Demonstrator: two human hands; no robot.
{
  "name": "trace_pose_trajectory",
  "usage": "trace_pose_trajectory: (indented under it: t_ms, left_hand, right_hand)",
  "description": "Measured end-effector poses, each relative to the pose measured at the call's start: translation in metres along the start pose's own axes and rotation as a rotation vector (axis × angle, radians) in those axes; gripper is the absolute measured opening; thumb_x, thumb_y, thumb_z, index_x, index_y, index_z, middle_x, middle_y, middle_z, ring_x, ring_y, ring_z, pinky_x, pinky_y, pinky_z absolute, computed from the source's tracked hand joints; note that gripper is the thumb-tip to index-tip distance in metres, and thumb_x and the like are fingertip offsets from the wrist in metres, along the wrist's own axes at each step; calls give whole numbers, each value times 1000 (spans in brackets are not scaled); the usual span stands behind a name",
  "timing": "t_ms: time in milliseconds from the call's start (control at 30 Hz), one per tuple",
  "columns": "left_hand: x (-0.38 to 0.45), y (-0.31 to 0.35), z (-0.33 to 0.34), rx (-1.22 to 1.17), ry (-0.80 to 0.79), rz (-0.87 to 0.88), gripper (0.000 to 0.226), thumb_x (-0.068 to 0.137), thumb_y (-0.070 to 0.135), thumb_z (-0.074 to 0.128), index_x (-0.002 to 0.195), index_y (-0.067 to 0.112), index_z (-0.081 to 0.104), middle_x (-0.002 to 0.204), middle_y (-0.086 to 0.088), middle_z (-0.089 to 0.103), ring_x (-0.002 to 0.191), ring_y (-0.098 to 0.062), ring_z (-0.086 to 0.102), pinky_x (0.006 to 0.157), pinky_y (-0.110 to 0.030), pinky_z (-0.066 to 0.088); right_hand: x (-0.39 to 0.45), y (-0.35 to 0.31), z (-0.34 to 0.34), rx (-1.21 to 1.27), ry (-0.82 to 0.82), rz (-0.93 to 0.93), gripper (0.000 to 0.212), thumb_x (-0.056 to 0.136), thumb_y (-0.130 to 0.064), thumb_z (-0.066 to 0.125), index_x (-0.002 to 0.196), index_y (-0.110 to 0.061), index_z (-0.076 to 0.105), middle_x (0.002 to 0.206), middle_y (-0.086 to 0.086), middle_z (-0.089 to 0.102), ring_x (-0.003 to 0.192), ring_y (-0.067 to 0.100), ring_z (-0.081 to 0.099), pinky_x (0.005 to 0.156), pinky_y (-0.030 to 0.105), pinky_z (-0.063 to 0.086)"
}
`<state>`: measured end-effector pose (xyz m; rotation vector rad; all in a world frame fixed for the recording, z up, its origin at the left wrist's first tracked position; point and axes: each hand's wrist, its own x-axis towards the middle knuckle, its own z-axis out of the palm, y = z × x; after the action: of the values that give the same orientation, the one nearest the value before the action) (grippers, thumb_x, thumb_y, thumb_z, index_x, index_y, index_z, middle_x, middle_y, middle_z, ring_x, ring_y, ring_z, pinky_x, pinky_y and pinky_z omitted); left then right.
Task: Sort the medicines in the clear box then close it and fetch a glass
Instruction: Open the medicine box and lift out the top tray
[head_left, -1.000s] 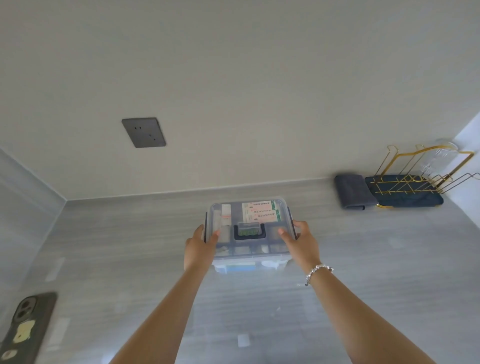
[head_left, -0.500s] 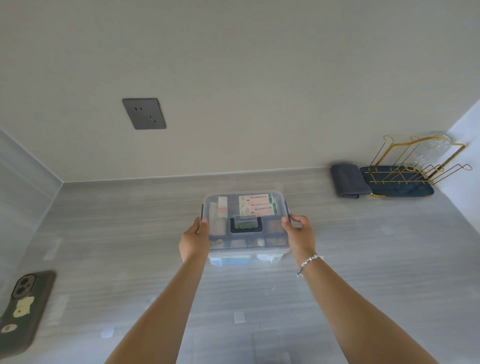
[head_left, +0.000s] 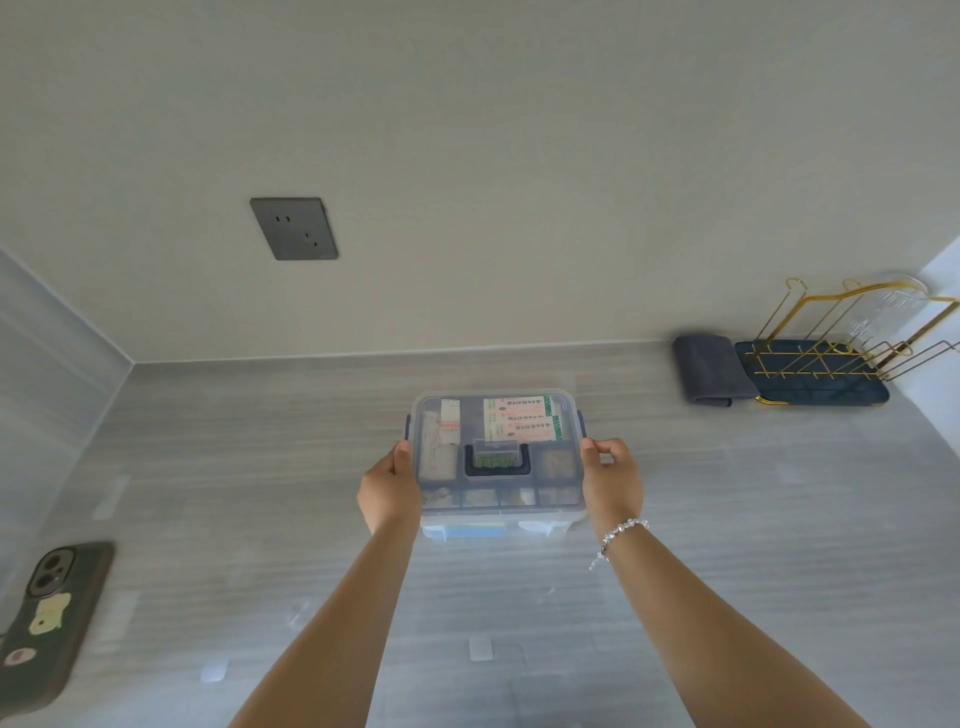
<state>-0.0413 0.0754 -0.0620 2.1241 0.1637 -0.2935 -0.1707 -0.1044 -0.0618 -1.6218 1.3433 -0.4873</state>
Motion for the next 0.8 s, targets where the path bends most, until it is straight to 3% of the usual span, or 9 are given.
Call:
trace_pose_trajectory:
  t_ms: [67,133,233,300,367,500,633,700,800]
  left_hand:
    - [-2,2,-1,-15,3,7,45,96,39,41,99,5,71,98,-23,70,85,-35,64,67,-41,53]
    - [-4,3,0,-34,12,9,43,96,37,40,102,6,70,98,-22,70,91,-37,64,72,-40,52]
    - [-5,5,-1,-45,27,23,45,97,35,40,96,1,69,82,-22,68,67,-30,62,56,-35,48]
    - [-5,4,-1,-43,30,31,47,97,34,38,77,2,65,56,-11,54,50,-19,43,43,-27,31]
    - [-4,3,0,-40,24,24,46,98,34,37,63,10,57,50,0,42,51,-17,37,44,-26,25]
    - [-3,2,0,-34,21,33,41,98,34,38,66,14,55,51,3,44,49,-13,39,44,-25,26]
    - [1,-2,0,-19,-5,36,43,96,35,42,60,14,52,47,2,40,45,-12,34,46,-23,25]
    - [7,-1,-3,-6,-55,27,41,95,32,44,59,14,50,51,-2,41,50,-16,35,50,-26,27]
    - [14,3,-7,30,-87,11,37,93,28,47,58,16,48,55,-4,43,55,-19,38,56,-27,31]
  right_hand:
    - [0,-1,0,-42,1,-5,17,92,-35,45,87,-22,53,63,-9,54,53,11,50,47,23,34]
    - [-1,-2,0,-94,2,-13,17,93,-35,42,87,-22,51,60,-3,54,51,17,50,47,24,35]
    - [0,-5,1,-203,19,-21,18,95,-33,39,91,-20,49,62,2,55,54,21,50,46,24,34]
    - [1,-6,2,-283,36,-27,19,96,-32,37,93,-18,49,62,1,53,53,19,48,46,23,31]
    - [2,-6,2,-347,51,-24,23,97,-31,35,95,-13,50,60,-1,49,53,17,46,47,24,30]
    - [7,-4,-1,-411,46,24,25,98,-24,33,102,-6,50,68,4,53,66,27,51,60,31,37]
    - [0,-2,3,-413,61,-31,27,99,-26,27,101,-7,46,57,2,49,53,22,48,50,27,34]
    - [-7,-1,8,-392,59,-66,31,99,-30,25,102,-7,45,68,8,58,57,27,52,52,28,36]
    - [-16,-1,14,-382,46,-152,41,97,-37,30,117,-4,44,105,16,63,88,36,62,65,38,47]
